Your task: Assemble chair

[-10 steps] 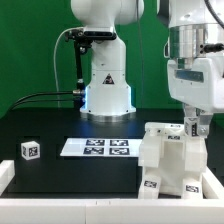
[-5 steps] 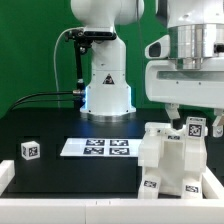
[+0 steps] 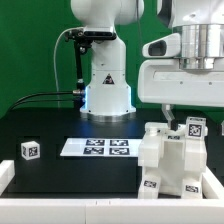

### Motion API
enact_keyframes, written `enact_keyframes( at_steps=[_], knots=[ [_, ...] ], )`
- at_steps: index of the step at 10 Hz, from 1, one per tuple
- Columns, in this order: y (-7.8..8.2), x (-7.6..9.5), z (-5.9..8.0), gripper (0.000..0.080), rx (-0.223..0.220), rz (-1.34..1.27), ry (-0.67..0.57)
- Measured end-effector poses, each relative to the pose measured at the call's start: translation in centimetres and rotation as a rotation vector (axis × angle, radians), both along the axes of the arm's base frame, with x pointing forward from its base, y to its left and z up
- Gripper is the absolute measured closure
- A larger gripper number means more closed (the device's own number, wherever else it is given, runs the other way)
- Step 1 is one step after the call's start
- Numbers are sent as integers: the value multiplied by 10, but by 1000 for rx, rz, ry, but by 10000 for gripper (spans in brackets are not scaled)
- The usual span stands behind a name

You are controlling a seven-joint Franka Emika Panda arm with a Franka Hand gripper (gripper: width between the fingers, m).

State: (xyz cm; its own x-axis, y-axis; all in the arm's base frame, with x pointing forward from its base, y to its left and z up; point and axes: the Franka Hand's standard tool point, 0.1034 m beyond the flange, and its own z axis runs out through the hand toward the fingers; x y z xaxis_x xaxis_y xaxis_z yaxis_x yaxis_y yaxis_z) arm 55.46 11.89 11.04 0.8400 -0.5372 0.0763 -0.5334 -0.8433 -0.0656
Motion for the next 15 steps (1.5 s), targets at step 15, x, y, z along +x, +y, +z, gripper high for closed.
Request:
enact_keyframes(
  at_steps=[15],
  knots=[
    [2, 3, 2, 243, 60, -377, 36]
  ],
)
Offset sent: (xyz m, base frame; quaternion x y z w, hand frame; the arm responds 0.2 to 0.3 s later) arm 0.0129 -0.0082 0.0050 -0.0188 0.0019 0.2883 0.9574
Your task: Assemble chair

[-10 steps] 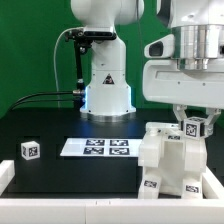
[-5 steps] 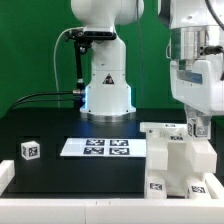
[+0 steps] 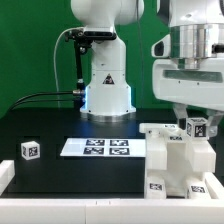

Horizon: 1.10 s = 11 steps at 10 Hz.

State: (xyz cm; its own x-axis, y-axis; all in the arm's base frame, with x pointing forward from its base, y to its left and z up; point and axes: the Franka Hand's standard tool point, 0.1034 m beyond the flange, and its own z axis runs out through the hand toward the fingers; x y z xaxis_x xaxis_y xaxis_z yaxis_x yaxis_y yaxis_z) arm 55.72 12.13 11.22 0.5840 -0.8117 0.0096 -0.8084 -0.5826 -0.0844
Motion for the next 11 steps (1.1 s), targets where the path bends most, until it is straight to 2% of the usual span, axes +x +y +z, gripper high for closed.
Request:
enact_keyframes(
  at_steps=[1, 2, 3, 5, 6, 8, 10, 11],
  knots=[
    [1, -1, 0, 243, -6, 112, 2],
    [0, 0, 0, 169, -9, 152, 0],
    [0, 0, 0, 156, -14, 203, -2],
    [0, -3, -3, 150, -68, 545, -25],
    [0, -6, -6, 150, -79, 681, -29],
    [0, -5, -5, 153, -75, 630, -28],
    [0, -6, -6, 401, -62, 485, -24],
    [0, -6, -6, 401, -58, 426, -22]
  ],
)
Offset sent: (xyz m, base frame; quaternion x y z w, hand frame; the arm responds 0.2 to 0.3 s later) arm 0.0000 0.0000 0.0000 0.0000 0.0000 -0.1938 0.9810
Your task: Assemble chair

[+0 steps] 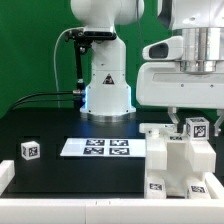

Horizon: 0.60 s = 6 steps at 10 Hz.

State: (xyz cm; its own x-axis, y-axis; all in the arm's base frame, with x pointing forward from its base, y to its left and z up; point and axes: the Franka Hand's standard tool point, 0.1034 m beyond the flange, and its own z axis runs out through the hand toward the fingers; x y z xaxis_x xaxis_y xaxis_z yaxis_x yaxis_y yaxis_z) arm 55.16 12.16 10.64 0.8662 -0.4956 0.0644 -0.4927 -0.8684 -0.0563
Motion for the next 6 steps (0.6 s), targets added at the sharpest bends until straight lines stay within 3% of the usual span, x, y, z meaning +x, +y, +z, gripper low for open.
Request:
enact_keyframes(
  at_steps=[1, 6],
  knots=[
    [0, 0, 0, 537, 5, -66, 1],
    [5, -1, -1, 537, 71, -836, 19]
  ],
)
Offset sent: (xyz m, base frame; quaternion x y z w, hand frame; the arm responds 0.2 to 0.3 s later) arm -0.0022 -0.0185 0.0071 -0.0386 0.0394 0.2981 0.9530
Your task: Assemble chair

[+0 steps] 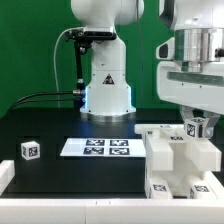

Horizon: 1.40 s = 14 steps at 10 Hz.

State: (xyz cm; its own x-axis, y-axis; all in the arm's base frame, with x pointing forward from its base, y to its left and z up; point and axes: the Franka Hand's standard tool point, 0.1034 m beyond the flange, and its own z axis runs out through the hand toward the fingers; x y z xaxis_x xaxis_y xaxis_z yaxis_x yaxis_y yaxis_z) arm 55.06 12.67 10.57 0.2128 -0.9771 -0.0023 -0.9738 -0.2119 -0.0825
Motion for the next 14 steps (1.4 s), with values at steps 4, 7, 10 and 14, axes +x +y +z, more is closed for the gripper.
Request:
enact_keyframes(
  at_steps=[4, 7, 10, 14],
  knots=[
    [-1, 2, 0, 535, 25, -166, -14],
    [-2, 1, 0, 276, 9, 23, -2],
    [-3, 2, 0, 157, -23, 473, -8],
    [4, 6, 6, 150, -130, 1031, -86]
  ],
)
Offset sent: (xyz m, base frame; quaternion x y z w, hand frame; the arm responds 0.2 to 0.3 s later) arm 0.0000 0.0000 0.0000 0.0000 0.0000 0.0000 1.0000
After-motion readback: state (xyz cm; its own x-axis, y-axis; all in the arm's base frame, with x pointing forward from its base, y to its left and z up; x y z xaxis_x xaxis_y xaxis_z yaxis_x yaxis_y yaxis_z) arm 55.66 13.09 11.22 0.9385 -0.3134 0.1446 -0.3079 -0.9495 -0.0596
